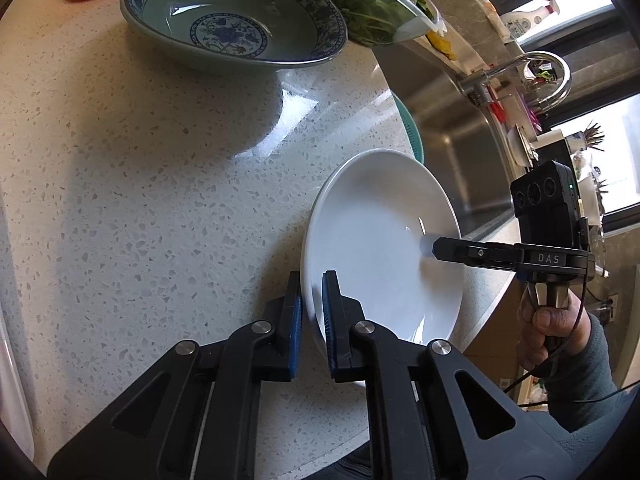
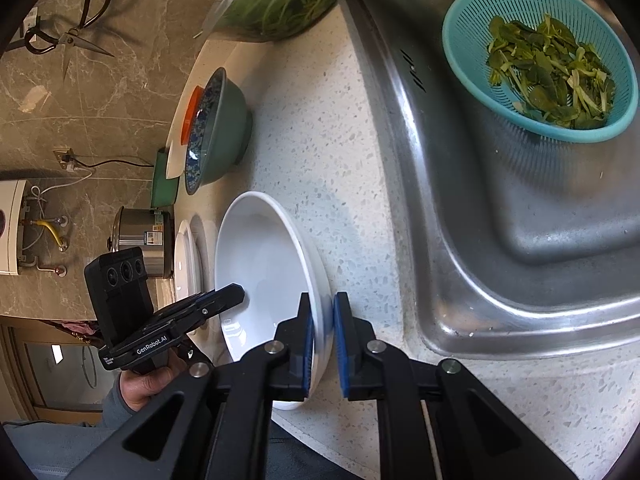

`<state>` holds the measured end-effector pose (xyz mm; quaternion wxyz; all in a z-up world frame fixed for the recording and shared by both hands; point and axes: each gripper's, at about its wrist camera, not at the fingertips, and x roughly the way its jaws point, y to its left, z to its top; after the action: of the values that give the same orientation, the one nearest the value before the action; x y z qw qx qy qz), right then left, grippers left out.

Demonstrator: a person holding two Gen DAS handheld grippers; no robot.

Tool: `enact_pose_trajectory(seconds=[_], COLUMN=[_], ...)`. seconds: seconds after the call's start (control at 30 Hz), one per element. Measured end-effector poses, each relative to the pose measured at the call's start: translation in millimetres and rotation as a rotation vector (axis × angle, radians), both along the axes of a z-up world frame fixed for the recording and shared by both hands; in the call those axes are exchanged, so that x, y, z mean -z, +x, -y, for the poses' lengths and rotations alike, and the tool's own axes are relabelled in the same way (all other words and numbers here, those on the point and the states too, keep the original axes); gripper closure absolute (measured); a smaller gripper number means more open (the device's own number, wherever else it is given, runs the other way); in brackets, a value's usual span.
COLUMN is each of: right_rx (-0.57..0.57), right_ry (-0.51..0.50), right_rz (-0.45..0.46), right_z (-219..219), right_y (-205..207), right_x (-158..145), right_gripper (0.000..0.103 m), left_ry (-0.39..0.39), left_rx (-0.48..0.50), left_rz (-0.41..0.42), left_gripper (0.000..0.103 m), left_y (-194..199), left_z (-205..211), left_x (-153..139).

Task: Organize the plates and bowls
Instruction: 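Close the left gripper on the small plate rim while the right gripper closes beside it, then lift and carry the small white plate with both grippers over the stacked plates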

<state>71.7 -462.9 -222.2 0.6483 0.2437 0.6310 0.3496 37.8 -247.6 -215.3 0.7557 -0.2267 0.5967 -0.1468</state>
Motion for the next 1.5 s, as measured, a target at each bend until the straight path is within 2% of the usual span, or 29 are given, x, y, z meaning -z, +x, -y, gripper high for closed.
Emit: enact_pose_trajectory(seconds=[0.4,0.63,0.87,1.23,1.37,1.5], right_rx=[-0.032,-0.086,-0.195,-0.398,-0.453,-0.486], right_ry=[0.004,0.010,0.044,0.098,0.103,0.097], right_rz=[0.021,0.033,0.066,0.113,0.115,0.109], right_z=[-14,-39,-99,-224,-263,-294], right_y=[-1,-5,-7,-22,-29,-35], right_x=[-17,-33,-60,-96,-101,-98], right_gripper=[0.089,0.089,0.089,0.089,0.088,0.087], left_ry=[0.000,0.020,0.035,0.105,0.116,0.119], left_rx=[-0.027,-0.073,-0.183,-0.379,-0.423,-0.464], left_rz=[0.022,0.069,0.106,0.154,0.152,0.136], left_gripper=[0.095,0.095,0.095,0.095,0.095,0.095], left_y=[-11,-25,-54,-125,-148,-162], left_z=[-19,-46,-101,-214,-251,-286], left_x=[-21,-50,-87,-138,-145,-136])
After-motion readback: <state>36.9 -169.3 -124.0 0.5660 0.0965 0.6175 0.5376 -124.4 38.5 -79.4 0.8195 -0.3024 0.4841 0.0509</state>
